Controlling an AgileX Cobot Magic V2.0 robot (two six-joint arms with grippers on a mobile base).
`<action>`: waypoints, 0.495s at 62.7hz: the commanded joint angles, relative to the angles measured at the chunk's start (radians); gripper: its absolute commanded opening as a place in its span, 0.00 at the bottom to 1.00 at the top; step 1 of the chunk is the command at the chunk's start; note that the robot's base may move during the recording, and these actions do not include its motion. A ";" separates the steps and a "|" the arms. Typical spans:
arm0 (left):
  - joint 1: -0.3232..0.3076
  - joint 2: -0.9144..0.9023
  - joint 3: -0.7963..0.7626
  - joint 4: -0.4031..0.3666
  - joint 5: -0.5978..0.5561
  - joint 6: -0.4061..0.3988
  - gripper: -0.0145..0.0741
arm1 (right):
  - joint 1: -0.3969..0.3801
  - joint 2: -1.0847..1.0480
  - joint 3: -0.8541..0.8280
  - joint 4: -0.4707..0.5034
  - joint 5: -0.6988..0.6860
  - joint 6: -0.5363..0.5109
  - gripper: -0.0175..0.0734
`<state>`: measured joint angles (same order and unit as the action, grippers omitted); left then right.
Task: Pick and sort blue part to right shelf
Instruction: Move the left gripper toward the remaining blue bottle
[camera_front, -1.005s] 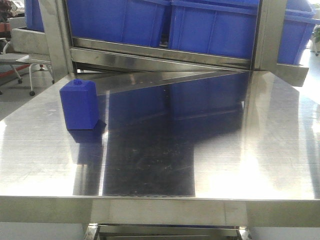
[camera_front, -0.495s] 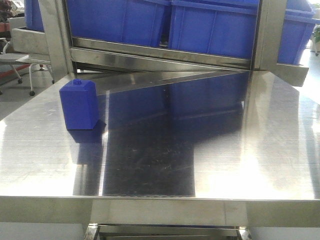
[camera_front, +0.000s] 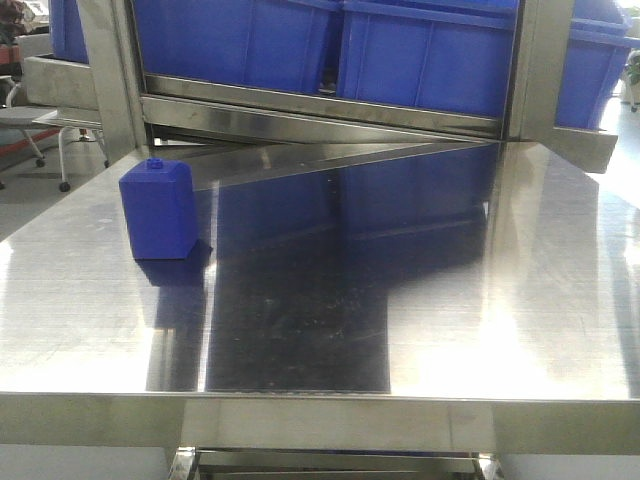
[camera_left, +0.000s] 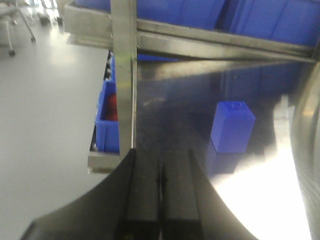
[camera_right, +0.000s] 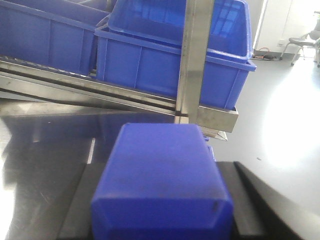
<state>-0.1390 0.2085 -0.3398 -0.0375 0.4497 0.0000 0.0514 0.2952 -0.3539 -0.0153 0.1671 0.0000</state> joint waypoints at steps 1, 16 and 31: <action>-0.016 0.096 -0.095 -0.009 -0.035 -0.014 0.30 | -0.006 0.006 -0.028 -0.009 -0.088 0.000 0.61; -0.049 0.362 -0.237 -0.007 0.075 -0.014 0.30 | -0.006 0.006 -0.028 -0.009 -0.088 0.000 0.61; -0.142 0.619 -0.371 0.024 0.160 -0.014 0.31 | -0.006 0.006 -0.028 -0.009 -0.088 0.000 0.61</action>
<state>-0.2460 0.7613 -0.6347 -0.0147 0.6488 -0.0053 0.0514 0.2952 -0.3539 -0.0153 0.1709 0.0000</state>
